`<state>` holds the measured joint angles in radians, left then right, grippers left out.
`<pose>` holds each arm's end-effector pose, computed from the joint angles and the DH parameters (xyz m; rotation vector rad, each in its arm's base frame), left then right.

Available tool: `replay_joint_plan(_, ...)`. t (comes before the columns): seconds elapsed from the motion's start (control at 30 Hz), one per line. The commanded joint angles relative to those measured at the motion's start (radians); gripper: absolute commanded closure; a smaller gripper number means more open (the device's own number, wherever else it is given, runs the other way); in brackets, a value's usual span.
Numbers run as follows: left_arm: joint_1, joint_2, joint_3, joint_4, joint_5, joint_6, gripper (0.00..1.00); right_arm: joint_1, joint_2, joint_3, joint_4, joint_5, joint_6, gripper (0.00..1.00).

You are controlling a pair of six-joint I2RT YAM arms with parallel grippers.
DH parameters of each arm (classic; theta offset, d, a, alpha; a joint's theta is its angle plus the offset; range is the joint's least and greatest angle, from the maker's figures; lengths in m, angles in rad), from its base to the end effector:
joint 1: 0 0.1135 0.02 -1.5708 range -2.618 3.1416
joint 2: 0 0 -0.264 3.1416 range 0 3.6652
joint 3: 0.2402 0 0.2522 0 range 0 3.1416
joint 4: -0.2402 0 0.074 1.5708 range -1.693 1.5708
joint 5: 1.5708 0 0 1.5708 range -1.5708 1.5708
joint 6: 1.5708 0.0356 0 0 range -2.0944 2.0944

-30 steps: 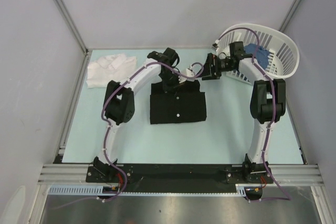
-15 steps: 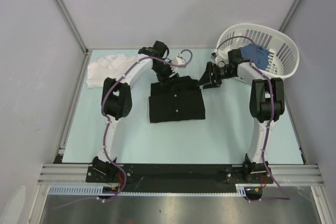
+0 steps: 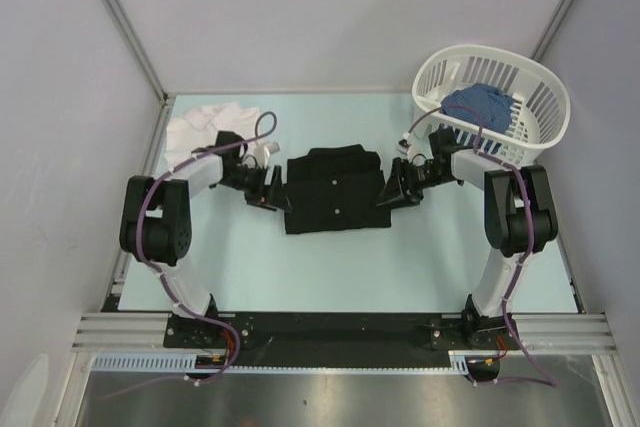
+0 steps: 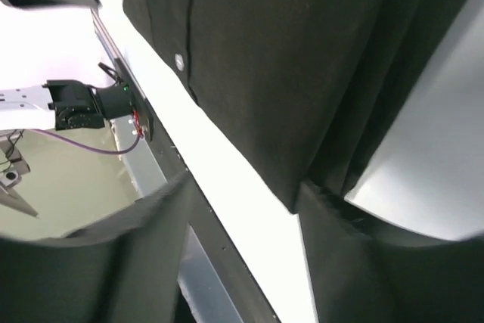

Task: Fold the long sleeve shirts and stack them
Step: Fold the shirt

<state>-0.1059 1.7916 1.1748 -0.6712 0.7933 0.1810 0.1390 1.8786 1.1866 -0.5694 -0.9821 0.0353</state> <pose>0.3354 -0.0612 0.1833 0.5316 2.5824 -1.0875 0.3479 0.0786 0.1657 -0.3490 2.5688 1.4113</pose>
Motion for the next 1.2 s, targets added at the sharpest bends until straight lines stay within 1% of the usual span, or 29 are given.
replay_joint_plan(0.0, -0.026, -0.011, -0.151, 0.258, 0.132, -0.270, 0.26, 0.005, -0.016, -0.091, 0.124, -0.001, 0.106, 0.46)
replay_joint_plan(0.03, -0.029, 0.003, -0.164, 0.295, 0.135, -0.291, 0.27, 0.004, -0.009, -0.120, 0.138, -0.004, 0.120, 0.53)
replay_joint_plan(0.07, -0.032, 0.026, -0.182, 0.304, 0.127, -0.311, 0.32, 0.004, 0.003, -0.127, 0.147, -0.006, 0.126, 0.56)
replay_joint_plan(0.1, -0.037, 0.028, -0.194, 0.311, 0.132, -0.316, 0.33, 0.005, 0.008, -0.134, 0.152, -0.009, 0.126, 0.58)
replay_joint_plan(0.13, -0.038, 0.031, -0.216, 0.329, 0.141, -0.318, 0.35, 0.007, 0.011, -0.145, 0.154, -0.009, 0.126, 0.65)
replay_joint_plan(0.2, -0.044, 0.041, -0.225, 0.318, 0.153, -0.314, 0.52, 0.014, 0.016, -0.160, 0.148, -0.013, 0.129, 0.73)
replay_joint_plan(0.23, -0.046, 0.043, -0.230, 0.300, 0.168, -0.311, 0.60, 0.014, 0.013, -0.180, 0.140, -0.021, 0.127, 0.81)
replay_joint_plan(0.27, -0.048, 0.042, -0.237, 0.286, 0.179, -0.305, 0.73, 0.017, 0.005, -0.191, 0.119, -0.027, 0.127, 0.86)
replay_joint_plan(0.3, -0.051, 0.025, -0.244, 0.257, 0.182, -0.301, 0.79, 0.016, -0.018, -0.202, 0.108, -0.032, 0.126, 0.90)
replay_joint_plan(0.33, -0.051, 0.016, -0.259, 0.245, 0.185, -0.293, 0.89, 0.016, -0.028, -0.215, 0.088, -0.035, 0.121, 0.97)
replay_joint_plan(0.37, -0.051, -0.006, -0.268, 0.230, 0.196, -0.287, 0.92, 0.016, -0.050, -0.220, 0.044, -0.041, 0.100, 1.00)
replay_joint_plan(0.4, -0.051, -0.014, -0.277, 0.198, 0.201, -0.281, 0.95, 0.016, -0.059, -0.225, 0.020, -0.044, 0.089, 1.00)
replay_joint_plan(0.47, -0.051, -0.029, -0.280, 0.165, 0.205, -0.259, 0.98, 0.017, -0.078, -0.231, -0.035, -0.041, 0.057, 1.00)
replay_joint_plan(0.53, -0.046, -0.041, -0.268, 0.128, 0.205, -0.239, 0.98, 0.013, -0.099, -0.225, -0.066, -0.038, 0.045, 1.00)
replay_joint_plan(0.57, -0.043, -0.046, -0.264, 0.118, 0.198, -0.233, 0.95, 0.008, -0.101, -0.211, -0.076, -0.027, 0.028, 0.94)
replay_joint_plan(0.6, -0.038, -0.054, -0.241, 0.102, 0.189, -0.213, 0.79, -0.001, -0.096, -0.197, -0.090, -0.024, 0.017, 0.66)
replay_joint_plan(0.67, -0.014, -0.063, -0.213, 0.084, 0.152, -0.192, 0.60, -0.015, -0.082, -0.112, -0.142, -0.015, -0.009, 0.44)
replay_joint_plan(0.7, -0.003, -0.070, -0.169, 0.078, 0.132, -0.183, 0.49, -0.027, -0.075, -0.075, -0.159, -0.009, -0.032, 0.39)
replay_joint_plan(0.73, 0.017, -0.072, -0.144, 0.078, 0.117, -0.155, 0.47, -0.030, -0.072, -0.041, -0.156, 0.014, -0.032, 0.36)
replay_joint_plan(0.77, 0.023, -0.069, -0.118, 0.084, 0.110, -0.141, 0.45, -0.032, -0.073, 0.017, -0.143, 0.025, -0.032, 0.34)
replay_joint_plan(0.8, 0.026, -0.063, -0.059, 0.085, 0.080, -0.117, 0.42, -0.036, -0.067, 0.045, -0.106, 0.042, -0.057, 0.34)
replay_joint_plan(0.83, 0.026, -0.042, -0.032, 0.085, 0.072, -0.109, 0.42, -0.035, -0.061, 0.065, -0.081, 0.074, -0.055, 0.34)
replay_joint_plan(0.9, 0.025, -0.009, 0.040, 0.088, 0.066, -0.104, 0.40, -0.032, -0.041, 0.126, -0.022, 0.091, -0.040, 0.34)
replay_joint_plan(0.93, 0.025, 0.032, 0.061, 0.088, 0.063, -0.110, 0.40, -0.024, -0.003, 0.151, -0.012, 0.091, -0.040, 0.34)
replay_joint_plan(1.0, 0.026, 0.069, 0.115, 0.087, 0.063, -0.127, 0.40, -0.016, 0.040, 0.218, -0.035, 0.097, -0.041, 0.35)
replay_joint_plan(1.07, 0.023, 0.104, 0.138, 0.088, 0.067, -0.140, 0.39, -0.007, 0.074, 0.238, -0.046, 0.097, -0.063, 0.37)
replay_joint_plan(1.17, 0.020, 0.127, 0.164, 0.087, 0.067, -0.144, 0.36, 0.004, 0.092, 0.242, -0.061, 0.089, -0.078, 0.38)
